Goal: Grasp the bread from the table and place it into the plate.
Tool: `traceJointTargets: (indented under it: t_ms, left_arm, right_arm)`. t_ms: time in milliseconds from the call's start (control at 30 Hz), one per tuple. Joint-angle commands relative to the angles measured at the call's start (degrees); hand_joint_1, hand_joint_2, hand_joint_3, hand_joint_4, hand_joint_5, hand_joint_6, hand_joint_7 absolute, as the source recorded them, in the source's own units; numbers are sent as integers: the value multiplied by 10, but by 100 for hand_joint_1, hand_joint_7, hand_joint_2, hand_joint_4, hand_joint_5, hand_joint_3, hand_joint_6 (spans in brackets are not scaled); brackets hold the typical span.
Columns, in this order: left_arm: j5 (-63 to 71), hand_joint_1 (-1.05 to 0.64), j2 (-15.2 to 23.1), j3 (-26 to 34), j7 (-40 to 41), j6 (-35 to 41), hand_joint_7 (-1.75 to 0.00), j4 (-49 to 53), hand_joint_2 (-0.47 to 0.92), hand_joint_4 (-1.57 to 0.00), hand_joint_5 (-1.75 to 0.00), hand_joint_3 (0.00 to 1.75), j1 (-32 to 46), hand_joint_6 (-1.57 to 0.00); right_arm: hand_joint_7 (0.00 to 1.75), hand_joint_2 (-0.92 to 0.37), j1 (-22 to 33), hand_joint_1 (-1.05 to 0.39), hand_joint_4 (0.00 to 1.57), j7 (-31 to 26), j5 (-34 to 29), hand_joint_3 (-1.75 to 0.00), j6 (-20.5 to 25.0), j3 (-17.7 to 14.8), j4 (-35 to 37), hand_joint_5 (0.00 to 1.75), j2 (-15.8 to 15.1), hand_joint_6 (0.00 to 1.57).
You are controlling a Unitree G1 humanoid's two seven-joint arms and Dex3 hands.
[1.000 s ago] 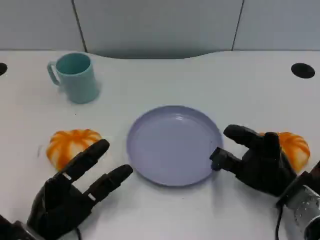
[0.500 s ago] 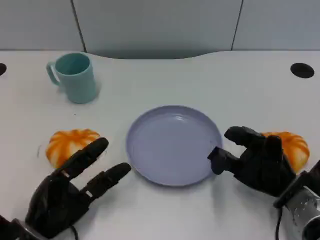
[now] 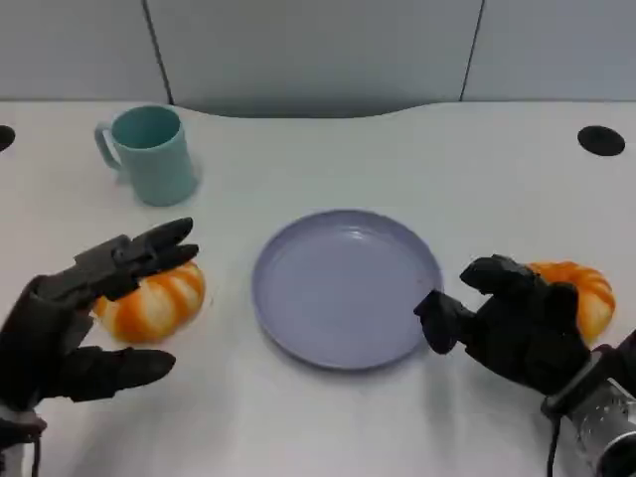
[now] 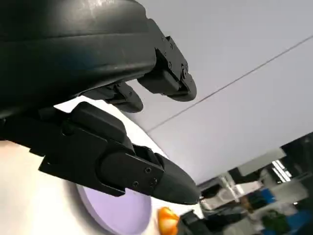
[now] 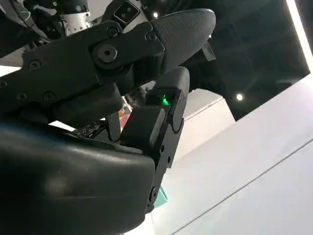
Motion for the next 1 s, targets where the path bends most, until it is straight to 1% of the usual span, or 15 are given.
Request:
traceJointTargets:
  t_ms: [33, 67, 100, 167, 267, 400, 467, 500, 633, 700, 733, 867, 900, 933, 1000]
  left_arm:
    - [97, -84, 56, -16, 83, -12, 0, 10, 91, -36, -25, 1, -37, -47]
    - [105, -85, 60, -21, 96, -13, 0, 11, 91, -35, -25, 1, -37, -47]
    - [160, -85, 74, -28, 139, -18, 0, 28, 91, -35, -25, 1, -50, -47]
    - [280, -88, 102, -55, 245, -17, 0, 77, 92, -26, -19, 2, -83, -38]
    - [388, -94, 124, -108, 365, 12, 0, 147, 92, -16, -14, 7, -125, -29]
    - [483, -98, 130, -194, 492, 83, 0, 242, 92, -2, -5, 9, -184, -16]
    - [509, -100, 125, -234, 543, 112, 0, 298, 92, 0, -1, 7, -212, -14]
    - [518, -101, 121, -252, 563, 125, 0, 325, 92, 0, -1, 7, -224, -14]
    - [531, -105, 104, -305, 616, 175, 0, 403, 92, 0, 0, 17, -256, -12]
    - [532, -105, 97, -325, 631, 201, 0, 425, 92, 0, 0, 21, -265, -11]
    - [529, -105, 95, -332, 634, 210, 0, 432, 92, 0, 0, 22, -267, -11]
    - [521, -105, 89, -352, 634, 241, 0, 453, 92, -1, 0, 23, -269, -11]
    - [520, -105, 88, -356, 633, 249, -1, 456, 92, -1, -1, 23, -268, -11]
    - [517, -105, 87, -359, 633, 253, -1, 458, 92, -3, -2, 23, -268, -11]
    - [509, -101, 84, -359, 634, 262, -2, 460, 92, -8, -5, 17, -266, -14]
  right_arm:
    - [1, -92, -6, -47, 72, 3, 4, -5, 3, -4, 2, 142, -9, 115]
    - [1, -92, -6, -47, 72, 3, 5, -5, 3, -5, 2, 142, -9, 116]
    - [1, -92, -6, -47, 72, 2, 4, -5, 3, -4, 1, 142, -8, 116]
    - [1, -92, -5, -50, 72, -6, 0, -3, 6, 0, -1, 141, -9, 116]
    - [0, -92, -1, -47, 71, 0, 11, -3, 0, -9, -3, 140, -3, 115]
    - [1, -92, 2, -48, 71, 4, 12, -6, -6, -9, -9, 136, -2, 114]
    - [1, -92, 4, -48, 71, 6, 10, -6, -9, -8, -12, 134, -3, 114]
    - [0, -92, 6, -48, 71, 7, 12, -6, -1, -9, -13, 133, -3, 114]
    - [0, -92, 12, -47, 72, 18, 17, -5, 15, -12, -13, 129, -2, 115]
    - [0, -92, 15, -47, 72, 20, 14, -5, 12, -10, -15, 128, -4, 114]
    - [0, -92, 16, -48, 72, 20, 12, -6, 10, -9, -16, 131, -4, 115]
    - [1, -92, 24, -47, 72, 20, 18, -4, 14, -12, -24, 135, 0, 116]
    - [1, -92, 27, -47, 72, 17, 17, -3, 5, -11, -28, 136, 2, 116]
    - [1, -92, 29, -49, 72, 15, 16, -3, -1, -10, -31, 136, 3, 116]
    - [1, -91, 30, -50, 76, 9, 16, -2, 11, -10, -30, 131, 3, 118]
